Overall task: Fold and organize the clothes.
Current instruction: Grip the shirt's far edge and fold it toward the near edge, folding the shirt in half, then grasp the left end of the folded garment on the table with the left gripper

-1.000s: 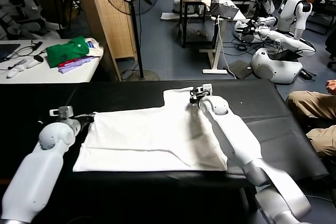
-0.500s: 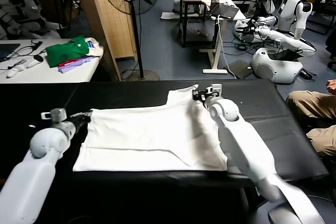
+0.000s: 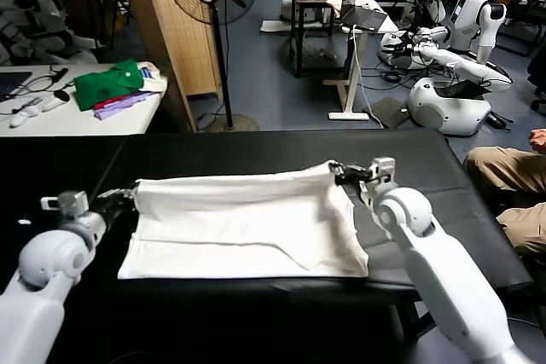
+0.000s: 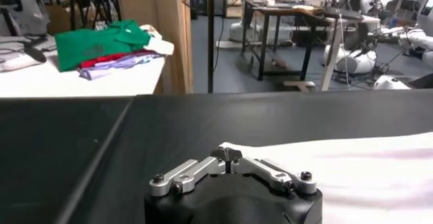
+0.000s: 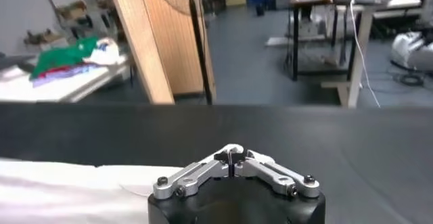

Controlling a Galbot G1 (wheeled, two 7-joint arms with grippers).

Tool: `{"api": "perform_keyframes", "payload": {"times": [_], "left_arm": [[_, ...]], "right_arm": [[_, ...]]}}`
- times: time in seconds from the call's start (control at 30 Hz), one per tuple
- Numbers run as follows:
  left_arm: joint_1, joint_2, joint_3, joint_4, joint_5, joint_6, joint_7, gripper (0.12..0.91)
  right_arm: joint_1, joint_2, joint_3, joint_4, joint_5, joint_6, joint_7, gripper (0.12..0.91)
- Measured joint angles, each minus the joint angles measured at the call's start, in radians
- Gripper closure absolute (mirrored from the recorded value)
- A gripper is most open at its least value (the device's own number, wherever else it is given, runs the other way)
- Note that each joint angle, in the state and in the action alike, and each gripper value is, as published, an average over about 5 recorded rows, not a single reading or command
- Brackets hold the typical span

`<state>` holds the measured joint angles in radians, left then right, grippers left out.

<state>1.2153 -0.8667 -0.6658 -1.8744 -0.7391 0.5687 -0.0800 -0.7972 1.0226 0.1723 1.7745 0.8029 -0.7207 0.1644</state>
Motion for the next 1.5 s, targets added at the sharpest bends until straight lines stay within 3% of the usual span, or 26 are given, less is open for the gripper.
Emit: {"api": "perform_keyframes", "payload": {"times": [0.23, 0.43, 0.8, 0.9, 1.0, 1.27, 1.37, 1.5], "left_arm": [[0.151, 0.004, -0.069, -0.087, 0.019, -0.017, -0.001, 0.902], [0.252, -0.008, -0.098, -0.137, 0.049, -0.026, -0.003, 0.902], [0.346, -0.044, -0.113, -0.166, 0.107, -0.038, -0.003, 0.902], [0.359, -0.049, -0.120, -0.176, 0.122, -0.034, -0.002, 0.899], [0.373, -0.052, -0.133, -0.189, 0.126, -0.029, 0.000, 0.832], [0.387, -0.053, -0.165, -0.231, 0.091, -0.011, 0.002, 0.398], [0.359, -0.064, -0.163, -0.223, 0.062, -0.004, 0.000, 0.275], [0.290, -0.079, -0.143, -0.181, 0.031, -0.001, -0.004, 0.236]], "right_arm": [[-0.088, -0.058, 0.006, 0.127, -0.010, -0.016, 0.037, 0.904], [-0.160, -0.097, 0.020, 0.185, -0.052, -0.016, 0.041, 0.904], [-0.308, -0.073, 0.045, 0.228, -0.152, -0.016, 0.012, 0.904], [-0.338, -0.072, 0.059, 0.249, -0.174, -0.016, 0.001, 0.862], [-0.368, -0.073, 0.077, 0.278, -0.186, -0.016, -0.004, 0.729], [-0.382, -0.040, 0.137, 0.314, -0.225, -0.011, 0.029, 0.300], [-0.351, -0.008, 0.137, 0.280, -0.255, 0.021, 0.047, 0.238], [-0.290, 0.046, 0.120, 0.201, -0.278, 0.083, 0.056, 0.228]]}}
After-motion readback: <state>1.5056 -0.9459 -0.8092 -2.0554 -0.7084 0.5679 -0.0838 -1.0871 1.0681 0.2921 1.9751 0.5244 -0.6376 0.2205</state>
